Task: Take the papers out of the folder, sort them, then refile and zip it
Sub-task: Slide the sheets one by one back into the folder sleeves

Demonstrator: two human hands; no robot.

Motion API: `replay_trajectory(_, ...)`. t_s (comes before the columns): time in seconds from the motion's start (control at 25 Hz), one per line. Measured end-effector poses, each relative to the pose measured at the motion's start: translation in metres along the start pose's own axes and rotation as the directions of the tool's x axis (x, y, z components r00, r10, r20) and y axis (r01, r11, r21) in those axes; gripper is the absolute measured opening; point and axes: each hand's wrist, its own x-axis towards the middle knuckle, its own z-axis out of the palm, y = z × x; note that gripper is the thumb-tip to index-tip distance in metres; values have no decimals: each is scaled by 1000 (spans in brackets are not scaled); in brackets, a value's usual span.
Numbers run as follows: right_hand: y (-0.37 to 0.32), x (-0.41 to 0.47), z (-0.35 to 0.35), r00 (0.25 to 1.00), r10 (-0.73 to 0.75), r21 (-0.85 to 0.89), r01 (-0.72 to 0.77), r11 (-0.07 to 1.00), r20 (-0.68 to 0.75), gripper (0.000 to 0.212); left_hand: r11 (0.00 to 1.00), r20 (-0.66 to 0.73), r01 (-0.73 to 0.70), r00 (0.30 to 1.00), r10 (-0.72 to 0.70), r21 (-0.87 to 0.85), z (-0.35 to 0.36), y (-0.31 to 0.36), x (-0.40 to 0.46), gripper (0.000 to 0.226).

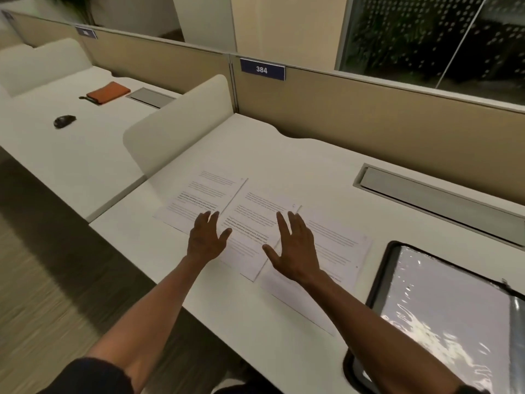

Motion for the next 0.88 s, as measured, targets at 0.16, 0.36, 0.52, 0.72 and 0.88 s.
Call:
replay_trajectory(0.16, -47, 57, 36, 995, -37, -62, 43, 997, 98, 87, 989, 26, 147, 989, -148, 5, -11, -61, 68, 79)
replay_trajectory(0.36, -98, 107, 82, 958, -64, -92, 93, 991, 279, 82, 928, 69, 368, 926, -372, 58, -23, -115, 119, 103)
replay_trajectory(0.52, -115, 125, 104, 919, -27, -95, 69, 993, 393, 83, 901, 124, 424, 893, -433, 97, -18, -135, 135, 118)
replay_trajectory(0.72, -110, 131, 114, 876, -2, -123, 70, 990, 483, 85, 903, -11, 410, 911, -412, 131, -23, -148, 141, 114)
replay_trajectory(0.88, -108, 129, 114, 887, -25, -68, 64, 996, 462, 83, 892, -8, 452, 892, -452, 20, -38, -153, 149, 111)
